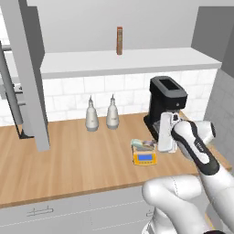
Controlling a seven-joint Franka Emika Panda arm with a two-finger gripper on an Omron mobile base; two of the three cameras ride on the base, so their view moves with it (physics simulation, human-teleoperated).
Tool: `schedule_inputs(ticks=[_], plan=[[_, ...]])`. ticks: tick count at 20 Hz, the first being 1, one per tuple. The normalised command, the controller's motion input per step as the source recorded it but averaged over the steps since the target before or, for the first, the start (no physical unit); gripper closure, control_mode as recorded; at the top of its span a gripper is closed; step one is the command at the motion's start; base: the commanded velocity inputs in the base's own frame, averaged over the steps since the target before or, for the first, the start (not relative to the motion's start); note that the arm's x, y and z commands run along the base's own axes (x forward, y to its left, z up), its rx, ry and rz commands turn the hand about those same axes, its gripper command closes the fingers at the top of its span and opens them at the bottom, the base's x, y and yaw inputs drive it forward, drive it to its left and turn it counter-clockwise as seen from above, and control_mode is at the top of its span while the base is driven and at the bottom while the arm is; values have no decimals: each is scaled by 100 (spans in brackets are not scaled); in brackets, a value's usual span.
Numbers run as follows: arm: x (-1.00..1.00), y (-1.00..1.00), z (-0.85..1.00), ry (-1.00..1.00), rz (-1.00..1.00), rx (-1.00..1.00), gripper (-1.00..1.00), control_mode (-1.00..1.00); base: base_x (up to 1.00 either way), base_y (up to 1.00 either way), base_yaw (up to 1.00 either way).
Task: Pick the bar and place it on the digital scale for weighing, and close the cabinet.
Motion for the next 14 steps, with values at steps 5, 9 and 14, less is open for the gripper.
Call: schedule_inputs(ticks=[5, 9, 14], plan=[[-57, 19, 91, -31, -5, -11, -100, -100, 0, 0, 0], [-79, 28, 61, -36, -21, -32, -100, -100, 0, 0, 0], [-67, 22, 66, -40, -31, -38, -100, -100, 0, 0, 0]])
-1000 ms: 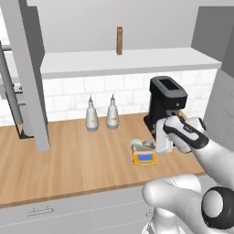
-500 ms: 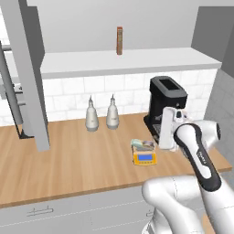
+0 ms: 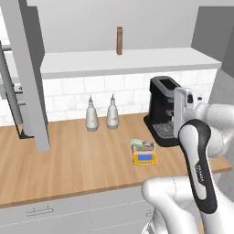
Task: Pick the bar and place it on the digital scale for weighing, and close the cabinet.
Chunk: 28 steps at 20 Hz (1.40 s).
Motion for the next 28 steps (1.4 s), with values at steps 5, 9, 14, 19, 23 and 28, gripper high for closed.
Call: schedule_inputs(ticks=[5, 9, 14, 19, 23, 28], plan=[[-79, 22, 30, -53, -39, -40, -100, -100, 0, 0, 0], [-96, 2, 3, -42, -38, -10, -100, -100, 0, 0, 0], [-100, -43, 1, -46, -8, 0, -100, -100, 0, 0, 0], [-100, -77, -53, -38, -2, 0, -100, -100, 0, 0, 0], [-100, -16, -100, -64, 0, -8, -100, -100, 0, 0, 0], [-55, -21, -100, -65, 0, -10, -100, -100, 0, 0, 0]])
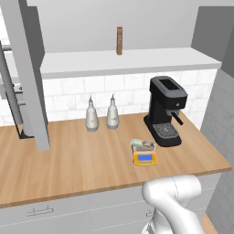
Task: Pick the bar and place it on the digital scale for weighing, and close the cabinet.
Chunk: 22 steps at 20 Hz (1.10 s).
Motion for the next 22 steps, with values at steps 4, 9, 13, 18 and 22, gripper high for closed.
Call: schedule_inputs(ticks=[4, 9, 13, 18, 22], plan=[[-1, -49, -100, -48, 0, -2, -100, -100, 0, 0, 0], [77, -54, -100, -30, 0, 0, -100, -100, 0, 0, 0], [100, -40, -100, -25, 0, 0, -100, -100, 0, 0, 0], [100, -47, -100, -23, 0, 0, -100, -100, 0, 0, 0], [100, -17, -82, -23, 0, 0, -100, -100, 0, 0, 0]])
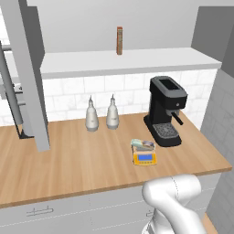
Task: Pick the bar and place it on the digital scale for weighing, and close the cabinet.
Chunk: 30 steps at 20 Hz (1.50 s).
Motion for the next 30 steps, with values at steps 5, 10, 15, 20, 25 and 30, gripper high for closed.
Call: schedule_inputs(ticks=[5, 10, 15, 20, 25, 30], plan=[[100, -9, -36, -5, 0, 1, -100, -100, 0, 0, 0], [87, -78, -1, 0, -1, 12, -100, -100, 0, 0, 0], [60, -56, 0, 0, 0, 8, -100, -100, 0, 0, 0], [54, -22, 32, -2, 0, 10, -100, -100, 0, 0, 0], [0, 15, 86, -6, 0, 1, -100, -100, 0, 0, 0], [0, 94, 69, -3, 6, -5, -100, -100, 0, 0, 0]])
